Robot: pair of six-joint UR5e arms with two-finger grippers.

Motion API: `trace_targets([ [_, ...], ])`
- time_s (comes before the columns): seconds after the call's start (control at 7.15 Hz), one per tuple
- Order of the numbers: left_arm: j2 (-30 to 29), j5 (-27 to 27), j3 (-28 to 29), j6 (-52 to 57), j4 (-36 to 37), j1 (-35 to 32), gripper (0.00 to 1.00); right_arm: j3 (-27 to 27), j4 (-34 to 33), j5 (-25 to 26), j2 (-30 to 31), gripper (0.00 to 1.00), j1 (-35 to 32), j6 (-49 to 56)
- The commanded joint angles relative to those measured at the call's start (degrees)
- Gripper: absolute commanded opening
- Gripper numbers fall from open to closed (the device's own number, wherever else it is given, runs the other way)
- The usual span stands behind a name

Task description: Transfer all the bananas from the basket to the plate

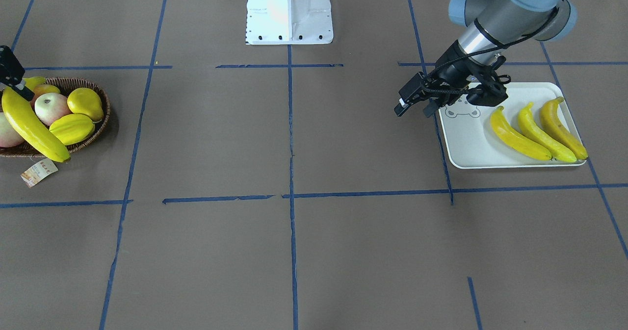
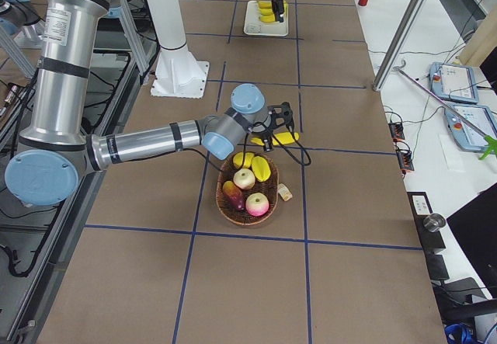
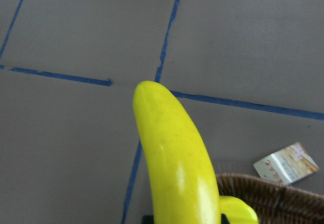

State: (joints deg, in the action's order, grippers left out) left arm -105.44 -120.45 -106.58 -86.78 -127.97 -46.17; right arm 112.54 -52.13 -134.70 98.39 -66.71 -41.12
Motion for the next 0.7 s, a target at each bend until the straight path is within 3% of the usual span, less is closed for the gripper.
trace_targets([
  [0.0, -4.58, 0.39, 0.58, -7.28, -0.08, 1.6, 1.0, -0.22, -1.22, 1.45, -9.92, 0.03, 6.29, -14.95],
  [0.56, -13.89, 0.48, 4.25, -28.92, 0.8, 2.84, 1.0, -0.22, -0.52, 18.91, -23.12, 0.03, 22.82, -34.25],
])
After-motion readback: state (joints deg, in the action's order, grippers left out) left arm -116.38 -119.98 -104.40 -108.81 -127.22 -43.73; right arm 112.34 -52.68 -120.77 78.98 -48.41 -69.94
